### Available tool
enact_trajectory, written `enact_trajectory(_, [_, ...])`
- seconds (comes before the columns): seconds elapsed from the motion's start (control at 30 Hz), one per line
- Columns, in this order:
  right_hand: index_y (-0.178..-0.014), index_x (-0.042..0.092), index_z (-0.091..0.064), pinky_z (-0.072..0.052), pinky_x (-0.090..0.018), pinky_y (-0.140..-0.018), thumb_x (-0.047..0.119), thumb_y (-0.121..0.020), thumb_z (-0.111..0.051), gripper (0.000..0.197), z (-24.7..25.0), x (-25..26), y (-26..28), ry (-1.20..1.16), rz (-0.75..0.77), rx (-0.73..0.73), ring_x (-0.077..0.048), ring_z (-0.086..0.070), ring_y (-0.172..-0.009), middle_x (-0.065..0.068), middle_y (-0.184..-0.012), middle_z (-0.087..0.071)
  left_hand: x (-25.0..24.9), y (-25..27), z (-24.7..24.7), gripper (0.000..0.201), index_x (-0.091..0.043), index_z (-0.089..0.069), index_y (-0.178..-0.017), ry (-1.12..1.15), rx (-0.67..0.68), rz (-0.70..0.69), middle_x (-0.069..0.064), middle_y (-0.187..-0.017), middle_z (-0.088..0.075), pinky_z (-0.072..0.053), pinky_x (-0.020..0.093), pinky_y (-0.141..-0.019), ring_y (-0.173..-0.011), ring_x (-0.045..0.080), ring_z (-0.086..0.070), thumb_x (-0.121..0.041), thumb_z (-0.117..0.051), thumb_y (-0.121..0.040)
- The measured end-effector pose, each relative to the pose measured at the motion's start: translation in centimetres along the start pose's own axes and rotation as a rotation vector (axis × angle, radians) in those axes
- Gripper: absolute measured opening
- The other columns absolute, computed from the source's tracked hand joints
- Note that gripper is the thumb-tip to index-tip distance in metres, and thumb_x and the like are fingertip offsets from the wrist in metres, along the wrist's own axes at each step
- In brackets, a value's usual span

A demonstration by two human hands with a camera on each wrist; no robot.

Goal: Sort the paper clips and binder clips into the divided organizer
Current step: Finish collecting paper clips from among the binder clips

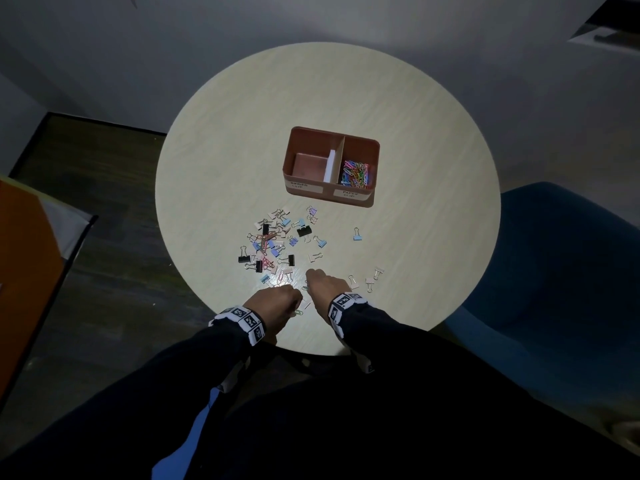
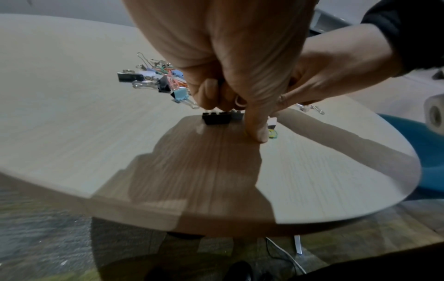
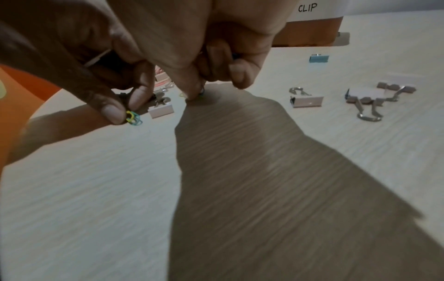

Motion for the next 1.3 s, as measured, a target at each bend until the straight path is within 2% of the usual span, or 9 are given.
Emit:
enact_trajectory(0.3, [-0.124,0.004,-0.042,-0.047,-0.039,-0.082,-0.001,-0.086,-0.058,0.042,0.6,-0.3,0.1,0.006,-0.036,0.075,-0.036,-0.06,-0.108,-0.016,-0.121,-0.052,-0.2,-0.3,0.9,0.019,-0.02,-0.048,-0.088,0.131,0.018,0.003,0.0,-0.082,-0.06,-0.049,0.038,-0.067,-0.074,0.024,-0.056,-0.037,-0.045,-0.095])
enact_trajectory(0.53, [-0.126,0.002,-0.038,-0.032,-0.032,-0.07,0.006,-0.099,-0.043,0.028,2.2,-2.6,-0.2,-0.256,-0.115,0.042,-0.03,-0.051,-0.087,-0.018,-0.124,-0.045,0.3,-1.3,3.4,0.023,-0.017,-0.046,-0.101,0.218,-0.028,0.041,0.005,-0.084,-0.061,-0.049,0.038,-0.069,-0.074,0.028,-0.058,-0.039,-0.039,-0.098])
enact_trajectory(0.67, [-0.125,0.0,-0.04,-0.044,-0.037,-0.083,0.007,-0.1,-0.04,0.026,4.4,-4.0,-0.9,-0.48,-0.163,-0.096,-0.022,-0.043,-0.088,-0.015,-0.105,-0.047,0.4,-2.6,6.3,0.022,-0.014,-0.039,-0.095,0.299,-0.06,0.089,0.011,-0.074,-0.059,-0.046,0.039,-0.063,-0.068,0.032,-0.058,-0.036,-0.036,-0.101])
enact_trajectory(0.8, [-0.101,0.017,-0.034,-0.042,-0.036,-0.069,0.005,-0.098,-0.038,0.013,7.5,-5.1,-1.3,-0.647,-0.148,-0.221,-0.022,-0.044,-0.075,-0.01,-0.088,-0.048,-0.6,-4.5,10.9,0.017,-0.012,-0.039,-0.096,0.362,-0.17,0.094,0.005,-0.069,-0.053,-0.041,0.037,-0.062,-0.065,0.03,-0.052,-0.029,-0.039,-0.101])
enact_trajectory(0.87, [-0.099,0.015,-0.038,-0.04,-0.032,-0.061,0.007,-0.097,-0.038,0.009,9.5,-6.2,-1.6,-0.746,-0.18,-0.267,-0.022,-0.044,-0.07,-0.008,-0.084,-0.052,-1.3,-5.8,13.6,0.018,-0.009,-0.041,-0.098,0.378,-0.248,0.089,0.012,-0.073,-0.058,-0.039,0.038,-0.061,-0.065,0.032,-0.053,-0.027,-0.04,-0.101])
enact_trajectory(0.97, [-0.111,0.015,-0.051,-0.051,-0.037,-0.069,0.015,-0.101,-0.041,0.014,13.2,-8.0,-2.3,-0.775,-0.246,-0.359,-0.027,-0.058,-0.077,-0.013,-0.094,-0.063,-2.8,-8.2,17.5,0.019,-0.004,-0.047,-0.101,0.385,-0.346,0.057,0.018,-0.08,-0.06,-0.031,0.033,-0.059,-0.07,0.033,-0.055,-0.023,-0.044,-0.101])
enact_trajectory(1.07, [-0.114,0.014,-0.057,-0.055,-0.041,-0.073,0.013,-0.099,-0.045,0.019,16.3,-9.9,-3.0,-0.756,-0.294,-0.471,-0.032,-0.064,-0.082,-0.014,-0.099,-0.066,-4.1,-11.3,20.6,0.024,0.0,-0.05,-0.114,0.359,-0.389,0.074,0.02,-0.094,-0.063,-0.038,0.033,-0.065,-0.084,0.034,-0.061,-0.02,-0.046,-0.1])
enact_trajectory(1.2, [-0.112,0.013,-0.06,-0.049,-0.033,-0.065,0.007,-0.095,-0.046,0.023,18.7,-12.1,-4.5,-0.746,-0.401,-0.48,-0.033,-0.063,-0.081,-0.012,-0.099,-0.066,-5.2,-15.3,23.2,0.019,-0.001,-0.047,-0.112,0.349,-0.348,0.117,0.029,-0.104,-0.061,-0.038,0.034,-0.061,-0.079,0.033,-0.062,-0.016,-0.046,-0.099])
enact_trajectory(1.3, [-0.109,0.014,-0.065,-0.046,-0.028,-0.067,0.002,-0.091,-0.042,0.031,19.6,-13.4,-5.5,-0.789,-0.497,-0.461,-0.032,-0.064,-0.088,-0.012,-0.101,-0.068,-5.7,-17.6,24.5,0.018,-0.001,-0.05,-0.11,0.363,-0.324,0.176,0.023,-0.107,-0.062,-0.044,0.038,-0.075,-0.097,0.036,-0.061,-0.014,-0.047,-0.099])
Point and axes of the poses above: each hand's wrist, its own y-axis away from the middle knuckle, its own z-axis out of the back of the hand, x = y × z, the point moved 4 cm from there along -y, towards the middle knuckle
